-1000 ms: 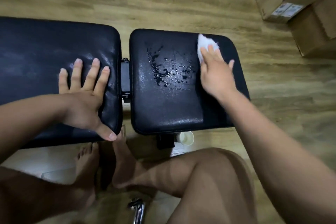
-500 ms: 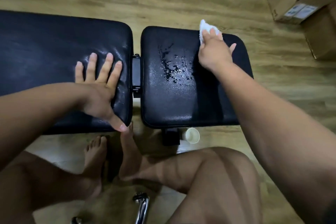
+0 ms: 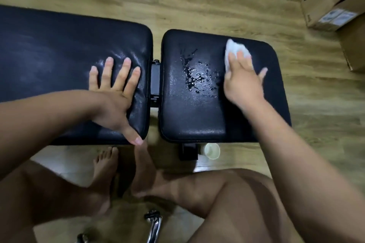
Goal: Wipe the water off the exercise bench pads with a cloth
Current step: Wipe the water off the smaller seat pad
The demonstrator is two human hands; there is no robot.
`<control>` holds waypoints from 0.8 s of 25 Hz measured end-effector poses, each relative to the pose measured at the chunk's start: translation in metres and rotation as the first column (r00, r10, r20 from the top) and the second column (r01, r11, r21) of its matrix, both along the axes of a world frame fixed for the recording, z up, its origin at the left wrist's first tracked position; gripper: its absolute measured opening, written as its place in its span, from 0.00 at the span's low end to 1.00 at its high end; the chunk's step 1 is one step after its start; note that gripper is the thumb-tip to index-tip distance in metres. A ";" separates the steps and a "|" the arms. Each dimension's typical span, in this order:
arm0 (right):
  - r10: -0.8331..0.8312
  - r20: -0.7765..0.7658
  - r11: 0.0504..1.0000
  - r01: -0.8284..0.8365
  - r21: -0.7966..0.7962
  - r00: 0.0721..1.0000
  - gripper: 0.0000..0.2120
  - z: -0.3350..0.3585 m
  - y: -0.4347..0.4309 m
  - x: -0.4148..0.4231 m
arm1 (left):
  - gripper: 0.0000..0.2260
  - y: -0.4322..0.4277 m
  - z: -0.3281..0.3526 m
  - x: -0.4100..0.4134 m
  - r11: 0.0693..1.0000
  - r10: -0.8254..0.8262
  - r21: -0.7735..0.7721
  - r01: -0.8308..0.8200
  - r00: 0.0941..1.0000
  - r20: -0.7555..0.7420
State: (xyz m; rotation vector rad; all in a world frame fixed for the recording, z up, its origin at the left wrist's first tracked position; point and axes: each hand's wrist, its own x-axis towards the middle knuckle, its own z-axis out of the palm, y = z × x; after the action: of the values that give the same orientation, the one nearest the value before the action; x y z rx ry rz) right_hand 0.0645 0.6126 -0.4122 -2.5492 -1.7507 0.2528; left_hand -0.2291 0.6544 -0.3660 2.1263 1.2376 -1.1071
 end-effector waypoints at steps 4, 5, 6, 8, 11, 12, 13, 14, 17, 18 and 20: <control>-0.078 -0.079 0.997 0.077 -0.014 0.994 0.24 0.008 0.037 0.005 | 0.75 -0.003 0.007 0.003 0.999 0.037 0.003 -0.037 0.999 0.008; -0.076 -0.084 0.997 0.076 0.003 0.994 0.24 0.006 0.011 -0.004 | 0.75 -0.003 0.006 0.002 1.000 0.027 0.005 -0.027 1.000 0.009; -0.077 -0.072 0.997 0.079 0.021 0.994 0.24 0.004 -0.024 -0.016 | 0.75 -0.001 0.003 0.001 1.000 0.018 0.008 -0.018 1.000 0.015; -0.077 -0.058 0.995 0.080 0.057 0.995 0.25 0.004 -0.110 -0.043 | 0.75 0.001 -0.003 -0.001 1.000 0.011 0.005 -0.011 0.999 0.042; -0.094 -0.045 0.996 0.093 -0.019 0.995 0.27 0.004 -0.143 -0.059 | 0.75 0.003 -0.008 -0.003 1.000 0.019 0.008 -0.020 0.999 0.045; -0.089 -0.030 0.996 0.089 -0.015 0.996 0.27 0.003 -0.122 -0.054 | 0.75 0.002 -0.008 -0.003 1.000 0.009 0.012 -0.010 0.999 0.034; -0.103 -0.008 0.995 0.103 0.012 0.995 0.26 0.000 -0.097 -0.046 | 0.75 0.001 -0.007 -0.002 1.000 0.003 0.018 -0.003 1.000 0.031; -0.135 -0.011 0.990 0.135 0.039 0.991 0.25 -0.001 -0.069 -0.031 | 0.74 0.001 -0.006 -0.001 1.000 0.003 0.023 -0.004 0.999 0.034; -0.237 -0.084 0.971 0.239 0.017 0.968 0.25 0.002 -0.017 0.028 | 0.72 -0.001 -0.003 0.000 0.999 0.012 0.033 -0.014 0.999 0.038; -0.253 -0.091 0.966 0.256 0.021 0.963 0.25 0.001 -0.015 0.038 | 0.72 -0.001 -0.003 0.000 0.999 0.008 0.039 -0.009 0.999 0.038; -0.259 -0.085 0.964 0.262 0.033 0.962 0.26 0.000 -0.027 0.032 | 0.72 0.000 -0.002 -0.001 0.999 0.022 0.031 -0.023 0.999 0.044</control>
State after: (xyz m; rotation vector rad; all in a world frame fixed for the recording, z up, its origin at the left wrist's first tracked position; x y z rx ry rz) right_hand 0.0965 0.5858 -0.4126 -2.6582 -1.3583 0.2968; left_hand -0.2296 0.6545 -0.3684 2.1432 1.2638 -1.0329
